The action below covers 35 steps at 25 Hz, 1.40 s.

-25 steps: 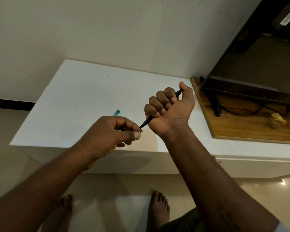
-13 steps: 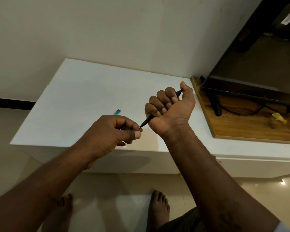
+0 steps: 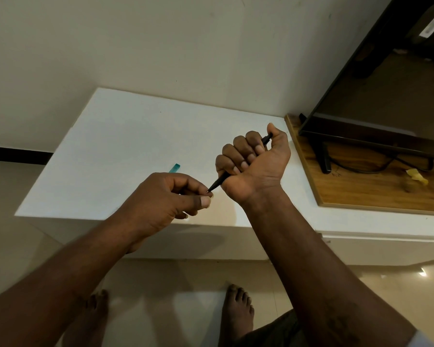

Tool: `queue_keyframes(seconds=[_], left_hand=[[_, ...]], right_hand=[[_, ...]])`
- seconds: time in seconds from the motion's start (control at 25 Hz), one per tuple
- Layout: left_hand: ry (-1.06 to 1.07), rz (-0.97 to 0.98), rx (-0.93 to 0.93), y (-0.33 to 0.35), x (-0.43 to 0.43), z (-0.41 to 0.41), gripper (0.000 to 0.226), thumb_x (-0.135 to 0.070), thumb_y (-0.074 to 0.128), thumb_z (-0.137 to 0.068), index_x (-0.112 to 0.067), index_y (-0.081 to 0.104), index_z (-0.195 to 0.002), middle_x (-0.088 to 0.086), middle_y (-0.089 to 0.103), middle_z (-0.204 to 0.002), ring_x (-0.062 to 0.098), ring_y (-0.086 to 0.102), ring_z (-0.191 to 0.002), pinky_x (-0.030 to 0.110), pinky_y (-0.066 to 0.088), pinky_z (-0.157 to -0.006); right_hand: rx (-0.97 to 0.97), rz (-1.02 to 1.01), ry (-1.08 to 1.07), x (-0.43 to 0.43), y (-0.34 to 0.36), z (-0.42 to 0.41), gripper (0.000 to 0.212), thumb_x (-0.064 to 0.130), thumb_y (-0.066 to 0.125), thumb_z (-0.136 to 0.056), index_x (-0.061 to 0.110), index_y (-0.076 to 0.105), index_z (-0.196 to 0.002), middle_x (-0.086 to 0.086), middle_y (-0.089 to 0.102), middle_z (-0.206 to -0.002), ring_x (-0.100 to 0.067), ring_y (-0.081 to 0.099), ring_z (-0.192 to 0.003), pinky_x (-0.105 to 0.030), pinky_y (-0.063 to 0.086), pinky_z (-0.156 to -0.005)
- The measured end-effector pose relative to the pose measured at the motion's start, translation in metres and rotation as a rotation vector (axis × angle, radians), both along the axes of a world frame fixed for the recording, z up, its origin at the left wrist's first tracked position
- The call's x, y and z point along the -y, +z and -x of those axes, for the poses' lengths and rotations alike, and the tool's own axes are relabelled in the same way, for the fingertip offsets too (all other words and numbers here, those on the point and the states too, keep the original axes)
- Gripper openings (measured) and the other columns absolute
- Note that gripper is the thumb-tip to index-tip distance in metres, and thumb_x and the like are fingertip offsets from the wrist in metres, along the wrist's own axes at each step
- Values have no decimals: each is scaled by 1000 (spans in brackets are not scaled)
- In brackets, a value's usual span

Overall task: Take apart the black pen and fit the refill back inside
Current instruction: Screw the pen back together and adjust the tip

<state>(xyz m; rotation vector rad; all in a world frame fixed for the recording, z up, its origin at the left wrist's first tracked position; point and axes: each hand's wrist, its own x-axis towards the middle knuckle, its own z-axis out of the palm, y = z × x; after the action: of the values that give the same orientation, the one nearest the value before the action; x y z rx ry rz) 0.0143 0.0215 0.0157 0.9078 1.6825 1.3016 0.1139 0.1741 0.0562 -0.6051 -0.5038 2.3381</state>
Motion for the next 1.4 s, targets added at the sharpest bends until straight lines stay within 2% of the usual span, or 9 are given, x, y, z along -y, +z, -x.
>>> queue_keyframes(seconds=[0.32,0.68,0.84,1.08,1.16,1.32,1.4], left_hand=[[6,3,6,1,0,-1,10,-29,81,-82,-35,81,-90,-4,80,-92,13,75,-80,23,56,-68],[9,4,-2,2,1,-1,9,-26,81,-84,-34,81,-88,-5,80,-91,14,75,-81,24,56,-69],[11,1,-3,2,0,-1,9,-26,81,-83,-33,81,-88,-5,80,-89,13,74,-79,23,55,-68],[9,1,-5,2,1,-1,8,-26,81,-83,-33,82,-86,-4,80,-90,13,74,-78,24,55,-69],[9,2,-8,2,1,-2,7,-26,81,-83,-33,81,-86,-4,80,-90,12,74,-78,24,55,-68],[14,3,-5,2,0,-1,7,-27,81,-81,-32,82,-86,-4,80,-88,12,73,-77,26,54,-69],[12,2,-6,2,0,-1,8,-26,82,-82,-32,82,-86,-3,80,-88,12,73,-77,26,55,-70]], right_hand=[[-1,-10,2,0,1,0,46,44,50,-91,21,30,-57,6,20,-50,-11,16,-39,-23,15,-42],[0,4,5,1,0,0,52,50,50,-94,21,32,-55,6,22,-48,-10,17,-39,-21,16,-41],[-1,-6,7,0,1,0,47,44,50,-93,21,31,-56,6,21,-49,-11,17,-39,-22,16,-41],[14,-14,30,1,1,0,66,70,50,-95,21,29,-56,5,20,-48,-11,15,-40,-23,15,-42],[26,-13,34,0,1,1,65,67,50,-96,21,28,-56,5,20,-48,-11,14,-41,-24,15,-42],[26,-17,24,0,2,0,52,48,50,-95,21,31,-55,5,21,-48,-11,16,-40,-23,15,-42],[25,-19,28,1,2,0,54,51,50,-95,20,31,-55,5,21,-48,-11,15,-40,-23,15,-43]])
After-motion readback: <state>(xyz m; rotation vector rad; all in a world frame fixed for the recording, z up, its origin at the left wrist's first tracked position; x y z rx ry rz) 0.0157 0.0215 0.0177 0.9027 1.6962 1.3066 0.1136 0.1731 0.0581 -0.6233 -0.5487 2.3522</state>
